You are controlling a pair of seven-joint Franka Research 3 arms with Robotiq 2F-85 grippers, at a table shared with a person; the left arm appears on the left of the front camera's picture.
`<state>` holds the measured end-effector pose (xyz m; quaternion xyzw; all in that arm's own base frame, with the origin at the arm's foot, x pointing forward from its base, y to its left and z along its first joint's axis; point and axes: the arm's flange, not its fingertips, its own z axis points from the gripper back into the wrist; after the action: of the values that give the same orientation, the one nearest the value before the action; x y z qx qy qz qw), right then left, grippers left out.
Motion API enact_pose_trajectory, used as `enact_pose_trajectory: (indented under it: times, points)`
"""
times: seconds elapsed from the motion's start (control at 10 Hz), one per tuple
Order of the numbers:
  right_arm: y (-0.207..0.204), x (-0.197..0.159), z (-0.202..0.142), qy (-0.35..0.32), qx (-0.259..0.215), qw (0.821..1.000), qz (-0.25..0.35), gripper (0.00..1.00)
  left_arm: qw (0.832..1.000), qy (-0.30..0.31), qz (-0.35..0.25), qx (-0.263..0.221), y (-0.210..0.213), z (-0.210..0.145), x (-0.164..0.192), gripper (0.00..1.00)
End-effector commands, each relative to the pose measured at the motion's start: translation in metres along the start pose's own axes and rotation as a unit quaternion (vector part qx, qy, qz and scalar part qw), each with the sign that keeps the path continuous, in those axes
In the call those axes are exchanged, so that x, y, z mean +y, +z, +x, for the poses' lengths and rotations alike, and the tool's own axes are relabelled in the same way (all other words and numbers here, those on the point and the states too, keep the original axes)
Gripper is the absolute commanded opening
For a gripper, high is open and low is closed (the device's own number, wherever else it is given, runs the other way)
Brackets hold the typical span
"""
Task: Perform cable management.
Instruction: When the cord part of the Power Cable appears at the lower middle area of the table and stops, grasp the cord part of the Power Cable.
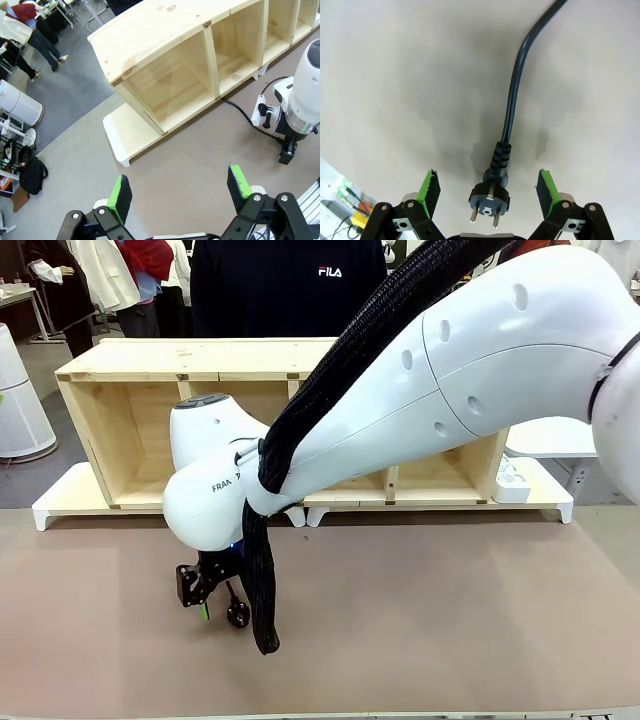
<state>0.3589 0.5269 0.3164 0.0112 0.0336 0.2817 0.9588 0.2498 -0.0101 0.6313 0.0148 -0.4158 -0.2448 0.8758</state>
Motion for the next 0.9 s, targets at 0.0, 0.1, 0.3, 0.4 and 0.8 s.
enact_pose_trajectory:
  times: [0.0, 0.1, 0.3, 0.4, 0.8]
  points:
    - [-0.0125, -0.0054, -0.0092, -0.036, 0.001, 0.999, -0.006, 1.0, 1.0, 0.009, 0.002, -0.005, -0.0017, 0.0016, 0.0007, 1.0]
    - [-0.0156, -0.0072, -0.0099, -0.032, -0.004, 0.999, -0.014, 0.97, 1.0, 0.009, 0.002, -0.005, -0.0017, 0.0016, 0.0007, 1.0]
    - [-0.0189, -0.0108, -0.009, -0.023, -0.027, 0.999, -0.016, 0.8, 1.0, 0.009, 0.002, -0.005, -0.0017, 0.0016, 0.0007, 1.0]
    - [-0.0187, -0.0113, -0.0083, -0.023, -0.032, 0.999, -0.02, 0.79, 1.0, 0.009, 0.002, -0.005, -0.0017, 0.0016, 0.0007, 1.0]
    - [-0.017, -0.0101, -0.0071, -0.029, -0.035, 0.999, -0.027, 0.41, 1.0, 0.009, 0.002, -0.005, -0.0017, 0.0016, 0.0007, 1.0]
